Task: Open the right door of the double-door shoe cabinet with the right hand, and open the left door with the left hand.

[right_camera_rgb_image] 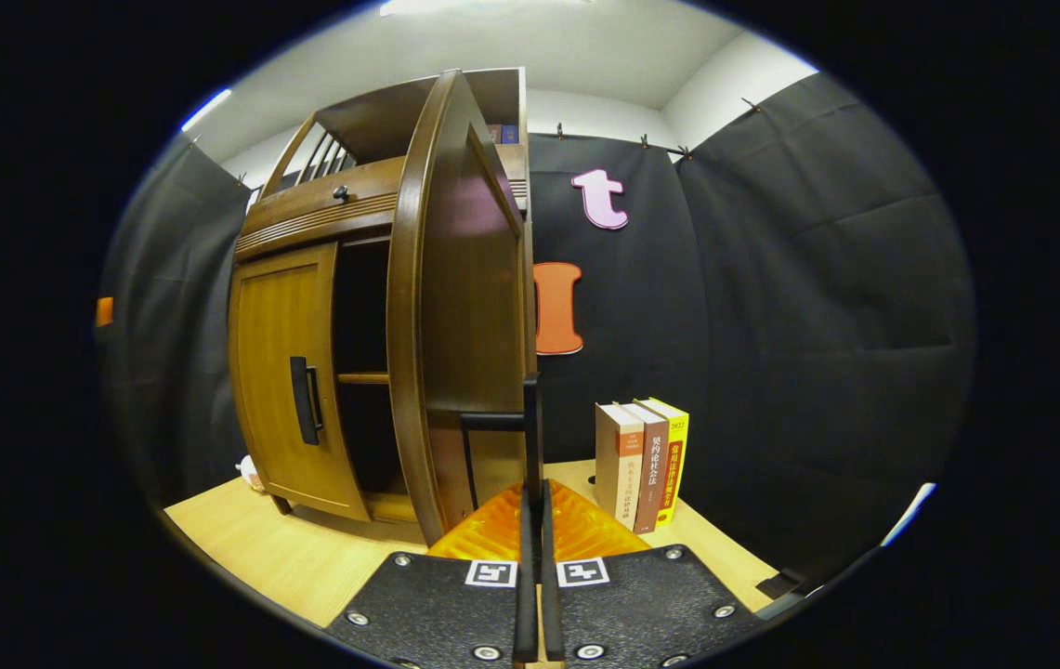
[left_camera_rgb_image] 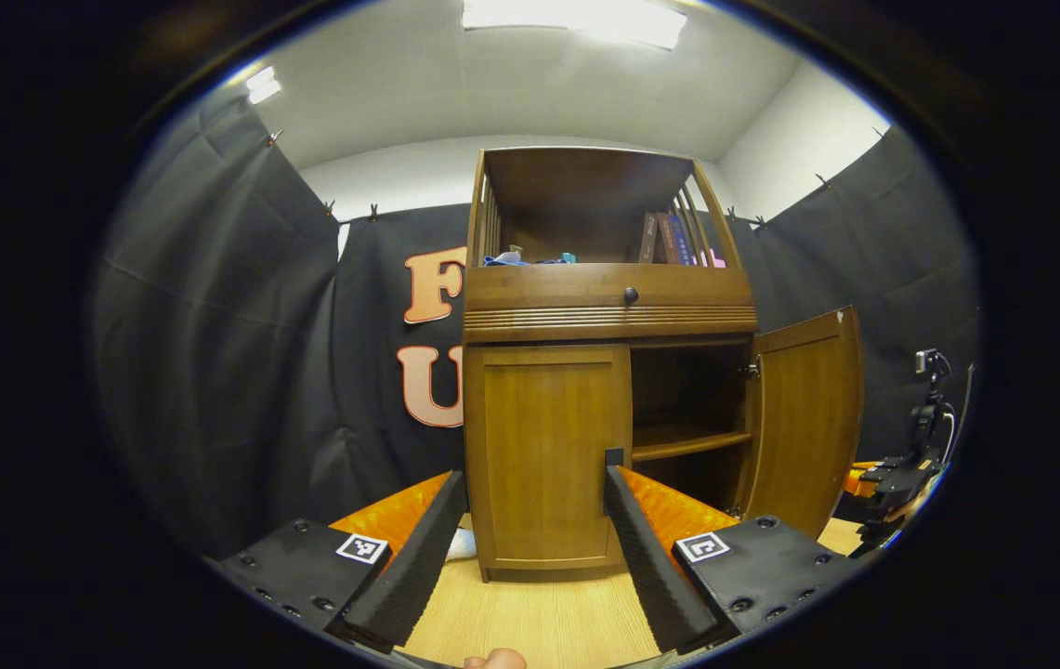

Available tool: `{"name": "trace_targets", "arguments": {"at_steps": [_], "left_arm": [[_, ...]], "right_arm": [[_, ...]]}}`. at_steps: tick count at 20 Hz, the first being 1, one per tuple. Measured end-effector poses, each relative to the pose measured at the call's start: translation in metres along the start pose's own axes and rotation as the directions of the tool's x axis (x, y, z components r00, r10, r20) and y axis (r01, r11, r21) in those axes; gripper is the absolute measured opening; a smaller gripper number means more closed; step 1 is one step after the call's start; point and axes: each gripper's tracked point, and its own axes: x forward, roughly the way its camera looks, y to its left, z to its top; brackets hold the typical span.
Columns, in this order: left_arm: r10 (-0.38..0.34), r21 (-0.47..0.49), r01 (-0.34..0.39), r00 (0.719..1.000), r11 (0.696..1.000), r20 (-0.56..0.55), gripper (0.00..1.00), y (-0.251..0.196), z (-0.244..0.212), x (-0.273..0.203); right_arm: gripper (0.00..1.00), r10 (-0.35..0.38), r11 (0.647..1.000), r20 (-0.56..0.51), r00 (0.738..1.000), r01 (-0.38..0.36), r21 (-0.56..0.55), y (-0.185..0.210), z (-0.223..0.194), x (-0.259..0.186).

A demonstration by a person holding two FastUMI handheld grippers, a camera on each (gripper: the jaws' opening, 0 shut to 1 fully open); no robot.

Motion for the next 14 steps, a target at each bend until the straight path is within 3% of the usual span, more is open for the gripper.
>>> {"name": "trace_targets", "arguments": {"at_steps": [6,7,8,10,13,14], "left_arm": [[-0.017,-0.029,0.017,1.0,0.999,0.001,0.99,-0.022,-0.001,0.013],[-0.023,-0.03,0.023,1.0,0.999,0.003,0.99,-0.026,0.0,0.015],[-0.027,-0.032,0.027,1.0,0.999,0.005,0.99,-0.029,0.0,0.018],[-0.031,-0.041,0.031,0.999,0.999,0.009,0.99,-0.037,-0.001,0.025],[-0.039,-0.041,0.04,0.999,0.998,0.013,0.99,-0.05,-0.005,0.04],[-0.04,-0.036,0.041,0.999,0.999,0.012,0.96,-0.055,-0.008,0.046]], "right_arm": [[0.01,0.036,0.998,0.003,0.999,-0.036,0.047,-0.028,0.0,-0.006],[0.07,0.037,0.998,0.001,0.999,-0.037,0.059,-0.032,0.001,-0.008],[0.02,0.023,0.997,-0.002,1.0,-0.022,0.071,-0.039,0.001,-0.013],[0.04,-0.028,0.997,0.003,1.0,0.028,0.078,-0.062,0.01,-0.031],[0.0,-0.024,0.99,0.032,0.999,0.019,0.137,-0.071,0.028,-0.053],[0.04,-0.026,0.99,0.039,0.999,0.021,0.141,-0.074,0.033,-0.058]]}}
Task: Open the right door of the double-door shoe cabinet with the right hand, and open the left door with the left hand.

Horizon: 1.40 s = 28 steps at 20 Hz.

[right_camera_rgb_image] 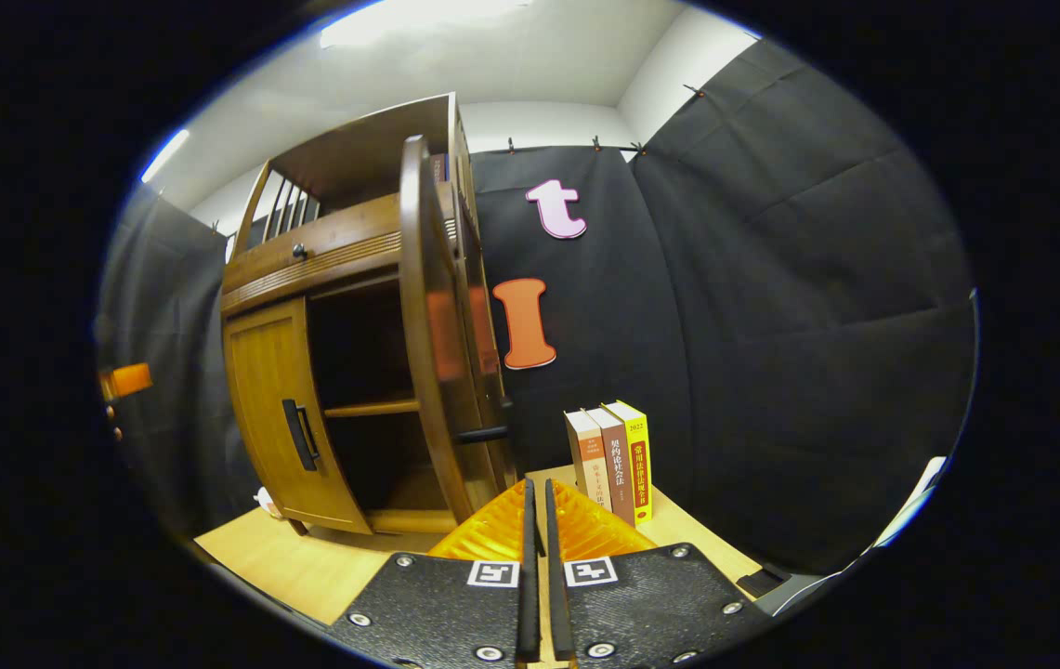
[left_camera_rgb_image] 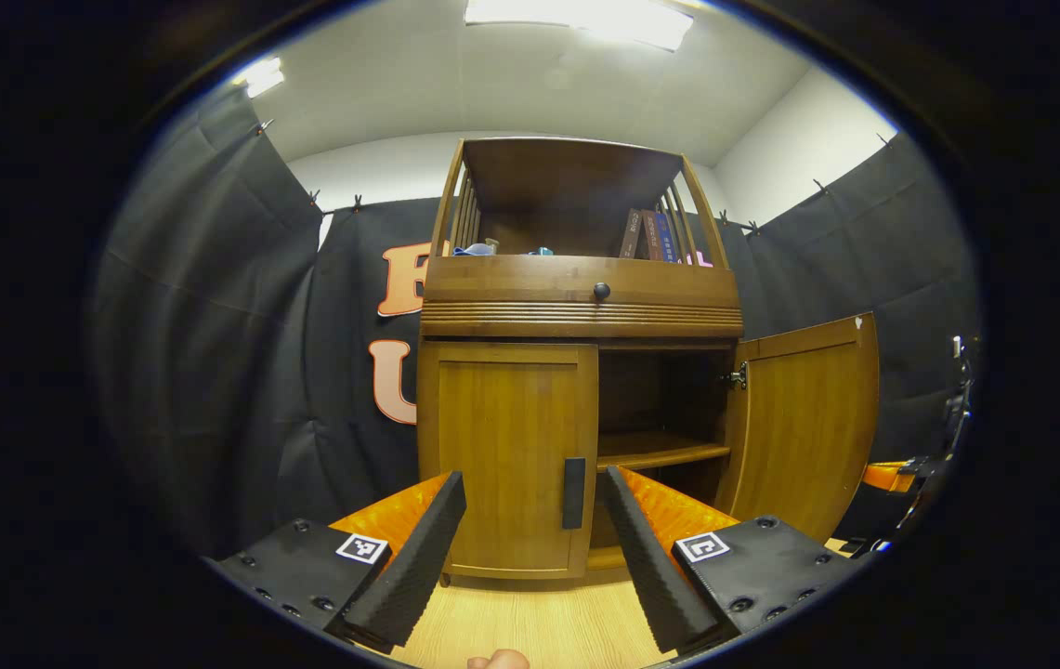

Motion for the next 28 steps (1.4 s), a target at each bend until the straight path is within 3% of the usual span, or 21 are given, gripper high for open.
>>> {"name": "trace_targets", "arguments": {"at_steps": [6,7,8,9,10,12,15,16,18,25,28], "left_arm": [[-0.012,-0.013,0.012,0.999,1.0,-0.034,0.99,-0.023,-0.025,0.043],[-0.028,-0.022,0.027,0.999,0.999,-0.043,0.99,-0.03,-0.03,0.052],[-0.045,-0.036,0.043,0.998,0.998,-0.048,0.99,-0.038,-0.035,0.059],[-0.055,-0.046,0.052,0.997,0.998,-0.057,0.99,-0.043,-0.041,0.068],[-0.063,-0.053,0.059,0.996,0.997,-0.069,0.99,-0.048,-0.049,0.078],[-0.076,-0.055,0.071,0.993,0.996,-0.093,0.99,-0.059,-0.067,0.091],[-0.088,-0.034,0.084,0.988,0.996,-0.127,0.95,-0.07,-0.089,0.12],[-0.087,-0.039,0.083,0.988,0.996,-0.13,0.99,-0.072,-0.094,0.13],[-0.088,-0.046,0.083,0.987,0.996,-0.135,0.95,-0.072,-0.103,0.149],[-0.027,0.009,0.029,0.985,1.0,-0.171,0.99,-0.053,-0.137,0.201],[-0.014,0.012,0.017,0.984,1.0,-0.175,0.88,-0.05,-0.145,0.215]], "right_arm": [[0.12,-0.023,0.996,0.025,0.999,0.025,-0.09,-0.004,0.018,-0.02],[0.16,-0.026,0.994,0.017,1.0,0.028,-0.103,-0.004,0.017,-0.023],[0.26,-0.037,0.993,0.01,0.999,0.038,-0.116,-0.006,0.016,-0.025],[0.24,-0.049,0.991,0.009,0.999,0.049,-0.125,-0.009,0.015,-0.025],[0.38,-0.058,0.99,0.005,0.998,0.058,-0.131,-0.01,0.014,-0.026],[0.49,-0.057,0.991,-0.005,0.998,0.056,-0.124,-0.008,0.011,-0.025],[0.78,-0.052,0.992,-0.005,0.999,0.052,-0.114,-0.008,0.014,-0.025],[0.88,-0.05,0.993,-0.002,0.999,0.049,-0.11,-0.007,0.016,-0.024],[0.96,-0.049,0.994,0.006,0.999,0.05,-0.099,-0.007,0.021,-0.023],[0.99,-0.034,0.996,0.051,0.998,0.038,-0.079,0.002,0.046,-0.022],[0.99,-0.037,0.997,0.083,0.996,0.042,-0.064,0.002,0.058,-0.027]]}}
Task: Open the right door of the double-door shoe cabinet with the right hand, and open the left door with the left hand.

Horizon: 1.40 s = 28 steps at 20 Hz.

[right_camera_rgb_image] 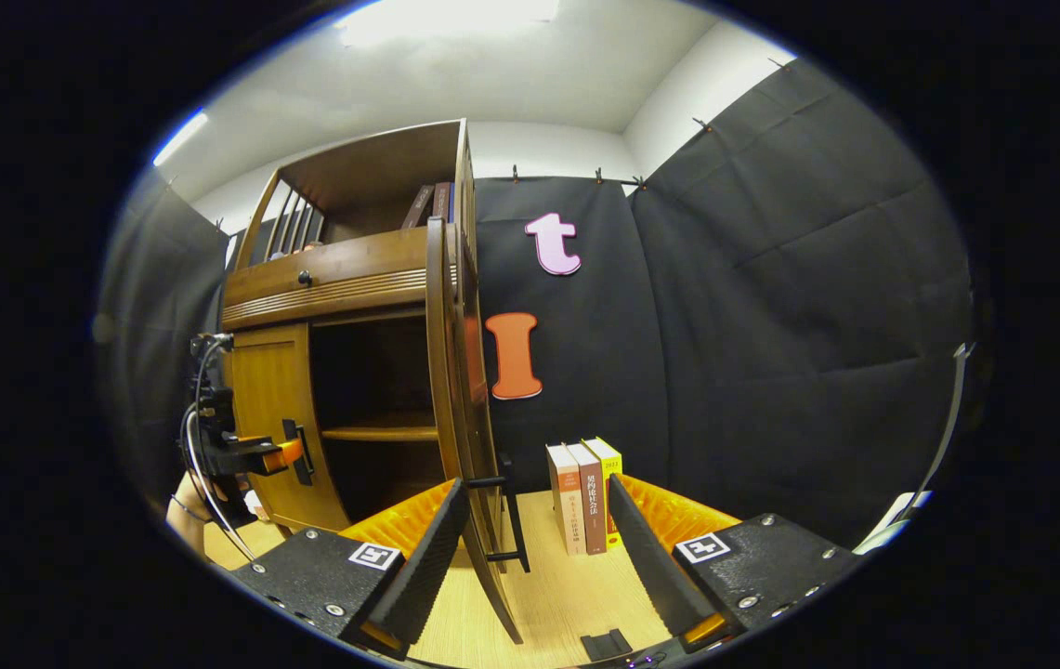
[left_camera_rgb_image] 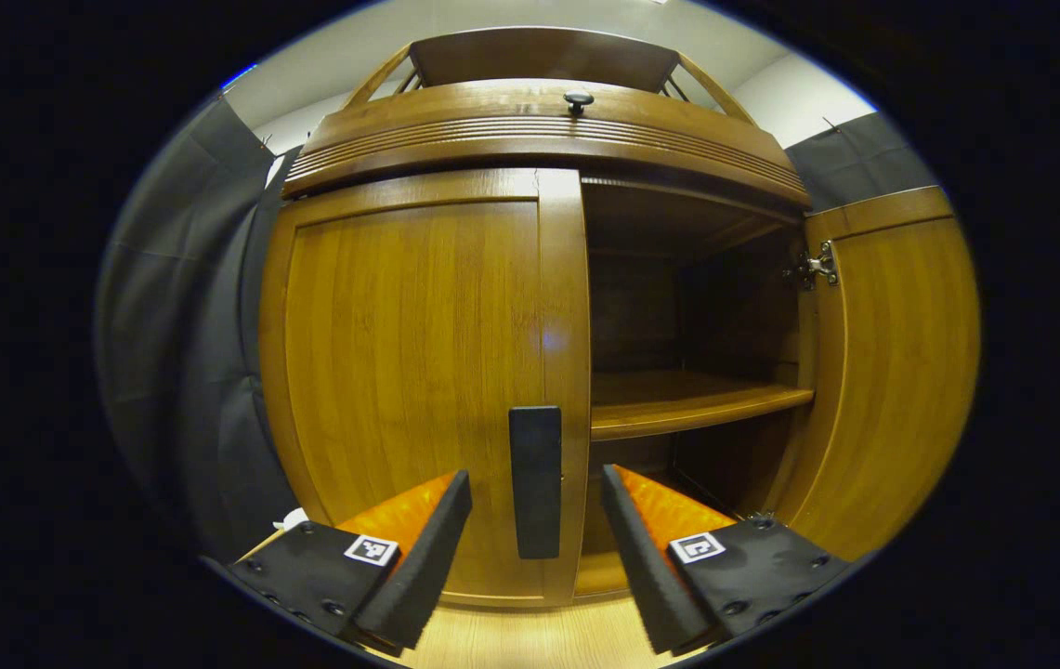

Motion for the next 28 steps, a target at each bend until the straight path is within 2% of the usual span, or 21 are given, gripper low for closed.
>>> {"name": "trace_targets", "arguments": {"at_steps": [1,2,5,7,9,13,14,15,16,20,21,25,28], "left_arm": [[0.001,0.0,-0.001,1.0,1.0,-0.006,0.82,0.001,-0.003,0.005],[-0.003,-0.002,0.003,1.0,1.0,-0.017,0.8,-0.002,-0.006,0.009],[-0.009,0.004,0.009,0.999,1.0,-0.038,0.79,-0.007,-0.011,0.019],[-0.01,0.008,0.01,0.999,1.0,-0.04,0.7,-0.011,-0.012,0.022],[0.024,0.031,-0.023,0.999,0.999,-0.029,0.71,-0.002,-0.008,0.023],[0.021,-0.017,-0.022,0.999,1.0,-0.035,0.45,-0.002,-0.015,0.031],[0.023,-0.023,-0.024,0.999,0.999,-0.042,0.42,0.001,-0.019,0.034],[0.027,-0.024,-0.028,0.998,0.999,-0.05,0.43,0.002,-0.021,0.037],[0.027,-0.025,-0.028,0.998,0.999,-0.056,0.42,0.001,-0.023,0.039],[0.016,-0.003,-0.017,0.996,1.0,-0.083,0.43,0.001,-0.028,0.041],[0.003,-0.009,-0.003,0.997,1.0,-0.071,0.38,0.0,-0.026,0.04],[-0.019,-0.025,0.017,0.998,1.0,-0.067,0.29,0.001,-0.023,0.029],[-0.062,-0.034,0.059,0.995,0.998,-0.079,0.29,0.002,-0.026,-0.001]], "right_arm": [[0.99,0.0,1.0,0.009,1.0,0.0,0.005,-0.001,0.003,-0.001],[0.99,0.0,1.0,0.014,1.0,0.0,0.006,-0.001,0.006,-0.001],[0.99,-0.013,1.0,0.025,1.0,0.013,0.013,-0.008,0.011,-0.002],[0.99,-0.018,1.0,0.03,0.999,0.017,0.015,-0.01,0.012,-0.004],[0.99,-0.02,1.0,0.03,0.999,0.019,0.019,-0.011,0.013,-0.005],[0.99,-0.011,1.0,0.034,0.999,0.01,0.014,-0.007,0.019,-0.01],[0.99,-0.005,1.0,0.036,0.999,0.005,0.01,-0.005,0.019,-0.011],[0.99,0.001,1.0,0.037,0.999,-0.001,0.005,-0.002,0.02,-0.012],[0.92,0.008,1.0,0.035,0.999,-0.008,-0.003,0.001,0.019,-0.013],[0.92,0.035,0.999,0.026,0.999,-0.035,-0.002,0.013,0.016,-0.013],[0.92,0.036,0.999,0.022,0.999,-0.036,0.003,0.015,0.015,-0.013],[0.92,0.051,0.999,0.017,0.999,-0.051,0.012,0.028,0.012,-0.012],[0.92,0.054,0.998,0.021,0.998,-0.054,0.015,0.037,0.01,-0.014]]}}
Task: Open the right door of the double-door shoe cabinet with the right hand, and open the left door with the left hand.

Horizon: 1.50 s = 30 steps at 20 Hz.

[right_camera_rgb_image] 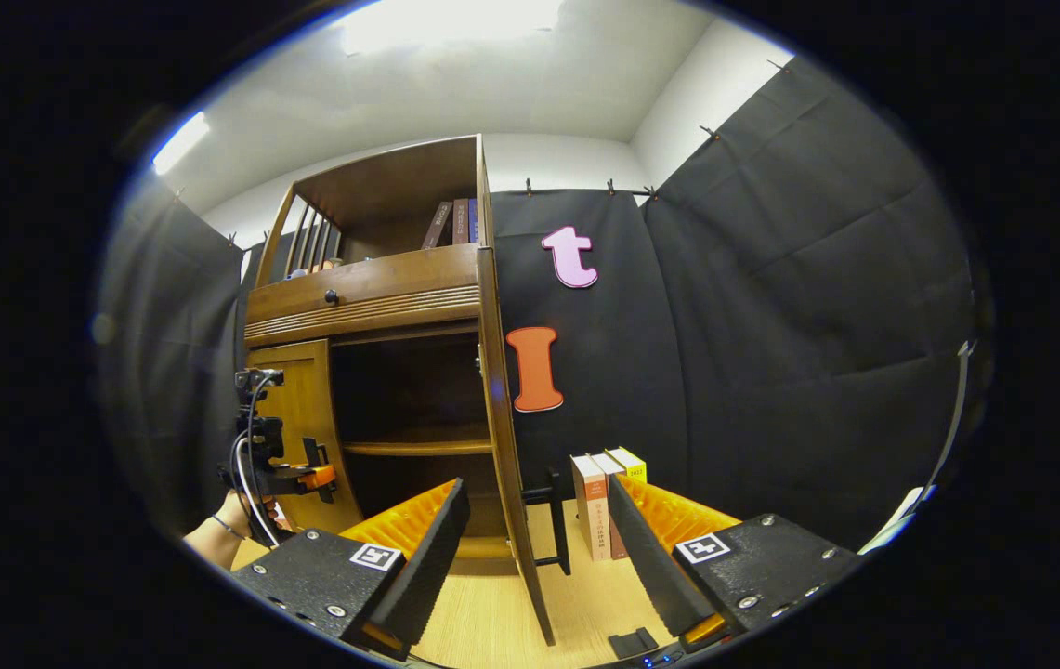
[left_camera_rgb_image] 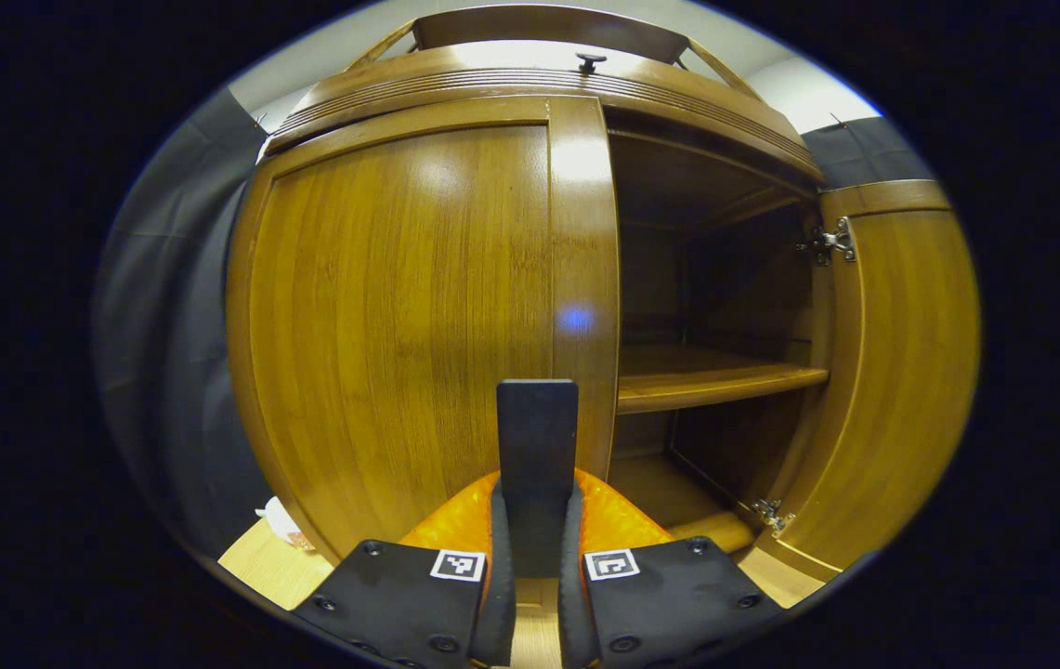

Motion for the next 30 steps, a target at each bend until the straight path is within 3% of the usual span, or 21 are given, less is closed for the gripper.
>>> {"name": "trace_targets", "arguments": {"at_steps": [1,2,5,10,12,13,14,16,17,19,20,27,29,30], "left_arm": [[-0.013,-0.003,0.013,1.0,1.0,-0.001,0.25,0.001,-0.001,-0.011],[-0.021,-0.002,0.021,1.0,1.0,-0.003,0.29,0.003,-0.001,-0.023],[-0.034,0.003,0.034,0.999,0.999,0.009,0.25,0.016,-0.002,-0.06],[-0.027,0.0,0.027,0.999,1.0,0.033,0.29,0.04,-0.003,-0.107],[-0.025,-0.011,0.026,0.999,1.0,0.036,0.29,0.049,-0.004,-0.118],[-0.024,-0.009,0.024,0.999,1.0,0.037,0.22,0.054,-0.004,-0.122],[-0.023,-0.003,0.023,0.999,1.0,0.04,0.29,0.058,-0.004,-0.127],[-0.017,-0.001,0.017,0.999,1.0,0.049,0.28,0.065,-0.004,-0.135],[-0.015,-0.001,0.015,0.999,1.0,0.052,0.22,0.069,-0.005,-0.137],[-0.01,0.01,0.01,0.998,1.0,0.056,0.22,0.073,-0.004,-0.142],[-0.005,0.019,0.004,0.998,1.0,0.058,0.22,0.077,-0.003,-0.144],[0.048,0.012,-0.049,0.996,0.999,0.07,0.24,0.108,-0.003,-0.171],[0.064,0.026,-0.067,0.995,0.997,0.076,0.15,0.12,-0.006,-0.176],[0.073,0.032,-0.076,0.994,0.997,0.082,0.2,0.126,-0.005,-0.181]], "right_arm": [[0.92,0.001,1.0,-0.002,1.0,-0.001,0.002,0.003,-0.001,-0.001],[0.92,0.006,1.0,-0.005,1.0,-0.006,-0.001,0.009,-0.003,-0.001],[0.92,0.013,1.0,-0.003,1.0,-0.013,-0.012,0.02,-0.004,-0.001],[0.92,0.034,0.999,-0.014,0.999,-0.034,-0.019,0.04,-0.009,-0.006],[0.92,0.032,0.999,-0.018,0.999,-0.033,-0.022,0.042,-0.011,-0.01],[0.92,0.037,0.999,-0.022,0.999,-0.037,-0.021,0.044,-0.013,-0.012],[0.92,0.042,0.999,-0.023,0.999,-0.042,-0.018,0.047,-0.014,-0.014],[0.92,0.049,0.999,-0.019,0.999,-0.049,-0.013,0.051,-0.012,-0.015],[0.92,0.052,0.999,-0.014,0.999,-0.052,-0.012,0.053,-0.01,-0.016],[0.92,0.059,0.998,-0.01,0.998,-0.06,-0.013,0.059,-0.008,-0.016],[0.99,0.063,0.998,-0.01,0.998,-0.063,-0.016,0.062,-0.009,-0.017],[0.99,0.104,0.994,-0.018,0.994,-0.105,-0.025,0.089,-0.012,-0.017],[0.99,0.114,0.993,-0.016,0.993,-0.115,-0.025,0.096,-0.01,-0.018],[0.99,0.12,0.992,-0.017,0.993,-0.12,-0.024,0.099,-0.011,-0.018]]}}
